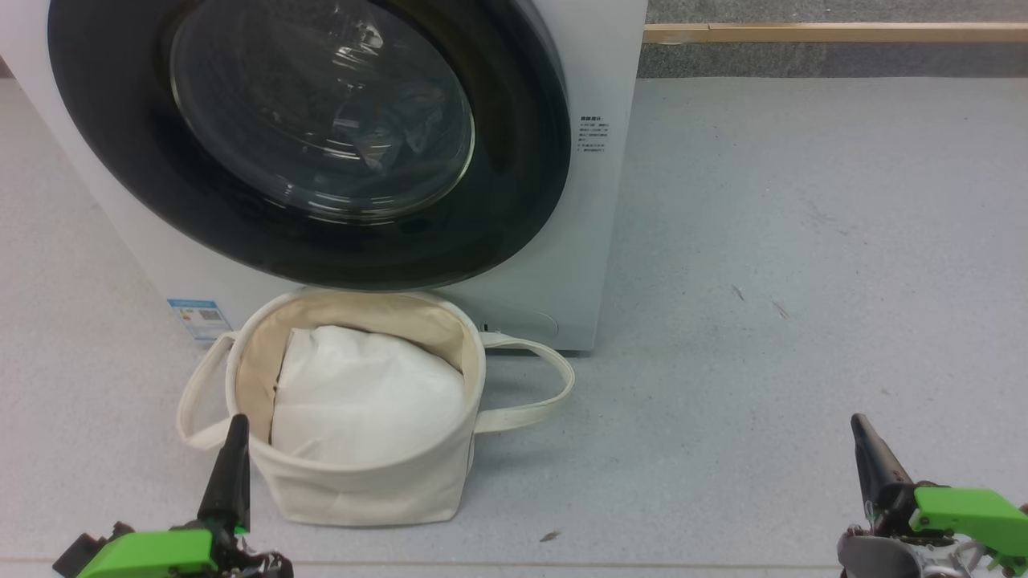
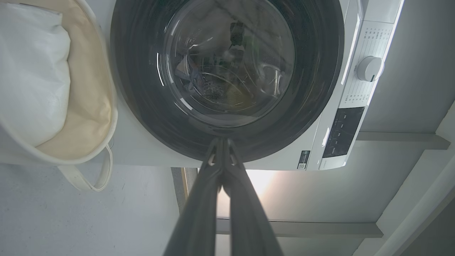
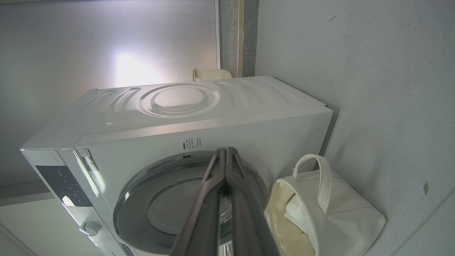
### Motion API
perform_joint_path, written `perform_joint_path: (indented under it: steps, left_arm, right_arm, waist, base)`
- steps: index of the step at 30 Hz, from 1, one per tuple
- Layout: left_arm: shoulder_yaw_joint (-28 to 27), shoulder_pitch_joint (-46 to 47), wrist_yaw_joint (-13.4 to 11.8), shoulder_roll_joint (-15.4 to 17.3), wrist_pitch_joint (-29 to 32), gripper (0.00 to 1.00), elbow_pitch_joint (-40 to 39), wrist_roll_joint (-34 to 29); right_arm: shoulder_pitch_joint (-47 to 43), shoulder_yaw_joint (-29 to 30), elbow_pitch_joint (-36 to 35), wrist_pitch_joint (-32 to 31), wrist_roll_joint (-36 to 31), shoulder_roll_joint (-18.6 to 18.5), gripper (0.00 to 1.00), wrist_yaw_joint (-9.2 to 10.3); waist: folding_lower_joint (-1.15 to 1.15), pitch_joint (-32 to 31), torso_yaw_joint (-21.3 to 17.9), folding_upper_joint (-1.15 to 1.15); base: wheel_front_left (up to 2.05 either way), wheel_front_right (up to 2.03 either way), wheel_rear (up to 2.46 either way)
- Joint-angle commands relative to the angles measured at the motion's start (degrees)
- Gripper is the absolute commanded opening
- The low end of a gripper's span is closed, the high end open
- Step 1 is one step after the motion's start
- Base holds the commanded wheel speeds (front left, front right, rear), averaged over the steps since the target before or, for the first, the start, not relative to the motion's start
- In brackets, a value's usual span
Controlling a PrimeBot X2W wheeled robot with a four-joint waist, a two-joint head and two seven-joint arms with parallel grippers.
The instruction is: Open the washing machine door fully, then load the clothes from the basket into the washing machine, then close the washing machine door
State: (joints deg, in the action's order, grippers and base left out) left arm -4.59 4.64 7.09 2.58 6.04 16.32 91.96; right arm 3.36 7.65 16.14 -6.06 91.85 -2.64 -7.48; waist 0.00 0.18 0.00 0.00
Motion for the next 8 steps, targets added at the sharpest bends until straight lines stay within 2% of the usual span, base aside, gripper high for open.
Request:
perform_joint_path:
  steps: [1, 8]
  left_arm:
    - [-1.97, 1.55, 0.40, 0.30, 0.48, 0.00, -2.28, 0.17]
    - [-1.97, 1.55, 0.40, 0.30, 0.48, 0.00, -2.28, 0.18]
  right_arm:
    - [2.82, -1.14, -2.12, -0.42, 0.32, -0.23, 0.00, -0.01]
    - [2.82, -1.14, -2.12, -0.42, 0.32, -0.23, 0.00, -0.01]
  waist:
    - [0.00, 0.00, 0.00, 0.00]
    - [0.00, 0.00, 0.00, 0.00]
  base:
    - [0.00, 0.00, 0.00]
    - [0.00, 0.00, 0.00]
